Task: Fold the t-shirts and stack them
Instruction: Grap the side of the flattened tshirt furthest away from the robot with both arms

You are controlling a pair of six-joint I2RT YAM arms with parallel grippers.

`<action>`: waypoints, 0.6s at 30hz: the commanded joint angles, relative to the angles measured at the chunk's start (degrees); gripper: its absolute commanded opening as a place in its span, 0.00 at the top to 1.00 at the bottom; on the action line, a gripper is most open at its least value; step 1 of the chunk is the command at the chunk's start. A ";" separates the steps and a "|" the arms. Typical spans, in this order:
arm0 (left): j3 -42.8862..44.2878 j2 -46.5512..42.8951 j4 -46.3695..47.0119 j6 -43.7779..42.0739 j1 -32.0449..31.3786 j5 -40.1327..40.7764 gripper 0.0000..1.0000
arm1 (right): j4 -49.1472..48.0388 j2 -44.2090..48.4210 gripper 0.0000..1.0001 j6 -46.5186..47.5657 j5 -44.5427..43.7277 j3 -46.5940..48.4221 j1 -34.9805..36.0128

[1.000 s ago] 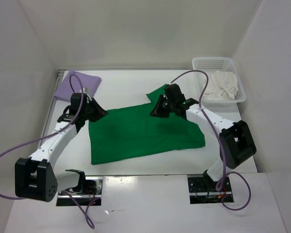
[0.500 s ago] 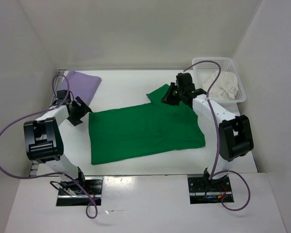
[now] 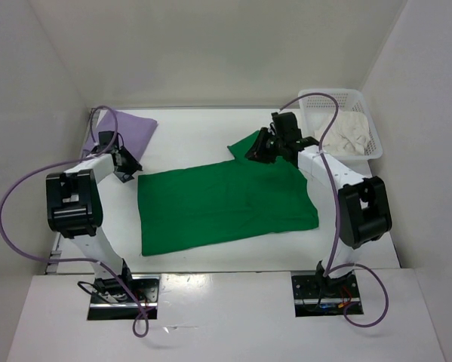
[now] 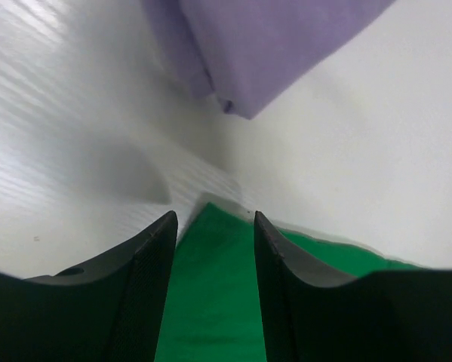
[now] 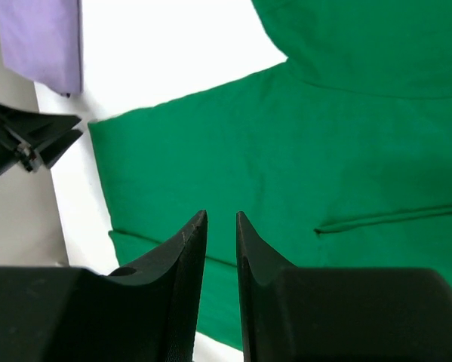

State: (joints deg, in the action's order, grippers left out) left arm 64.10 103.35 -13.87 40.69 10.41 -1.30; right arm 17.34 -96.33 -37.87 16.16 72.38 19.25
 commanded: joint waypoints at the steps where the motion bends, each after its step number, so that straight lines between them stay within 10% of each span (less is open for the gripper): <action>1: 2.26 1.76 1.21 -0.78 -1.45 2.62 0.47 | -3.46 -1.48 0.73 1.57 3.60 3.03 -0.35; 18: 3.32 4.14 -0.55 -2.01 -3.12 8.77 0.66 | -2.40 -6.14 0.69 1.04 1.60 6.80 -0.35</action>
State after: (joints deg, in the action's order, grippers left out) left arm 66.87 107.09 -14.00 40.38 7.35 5.54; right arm 16.21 -100.68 -37.76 18.81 75.18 19.22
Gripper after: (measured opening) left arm 0.357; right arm 0.297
